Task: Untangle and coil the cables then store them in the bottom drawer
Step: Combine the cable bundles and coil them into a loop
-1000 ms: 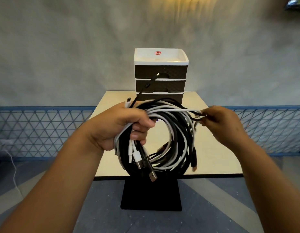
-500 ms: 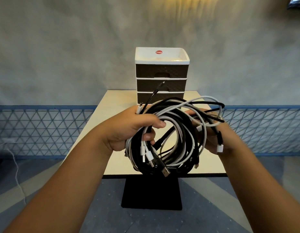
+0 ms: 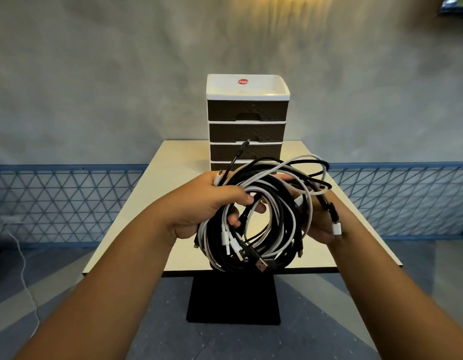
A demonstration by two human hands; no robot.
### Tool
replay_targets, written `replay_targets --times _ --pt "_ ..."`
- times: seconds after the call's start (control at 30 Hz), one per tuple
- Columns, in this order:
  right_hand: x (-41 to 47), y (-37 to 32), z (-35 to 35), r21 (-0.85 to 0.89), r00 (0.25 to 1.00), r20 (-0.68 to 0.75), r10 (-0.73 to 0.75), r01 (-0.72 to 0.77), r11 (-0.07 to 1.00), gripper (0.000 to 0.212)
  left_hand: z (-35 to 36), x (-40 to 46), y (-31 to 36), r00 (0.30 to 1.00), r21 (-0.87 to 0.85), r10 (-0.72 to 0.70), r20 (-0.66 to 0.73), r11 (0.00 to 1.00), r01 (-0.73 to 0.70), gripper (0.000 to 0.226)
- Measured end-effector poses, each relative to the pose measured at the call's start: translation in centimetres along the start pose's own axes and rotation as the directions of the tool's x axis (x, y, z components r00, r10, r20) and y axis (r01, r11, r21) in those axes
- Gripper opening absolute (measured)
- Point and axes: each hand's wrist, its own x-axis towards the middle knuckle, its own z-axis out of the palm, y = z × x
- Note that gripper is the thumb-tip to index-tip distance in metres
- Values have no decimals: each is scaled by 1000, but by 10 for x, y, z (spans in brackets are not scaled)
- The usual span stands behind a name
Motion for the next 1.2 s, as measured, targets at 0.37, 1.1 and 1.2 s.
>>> replay_targets --times 0.37,1.1,1.2 --pt "-14 16 -4 -598 820 -452 -350 12 801 8 0 24 -30 953 38 -7 -301 999 20 17" --pt "25 67 46 -121 831 -552 63 -155 981 28 22 41 -56 872 -62 45 -488 994 -86 12" --pt "26 68 47 -126 831 -555 37 -128 984 30 18 42 -57 886 -49 45 -461 996 -76 10"
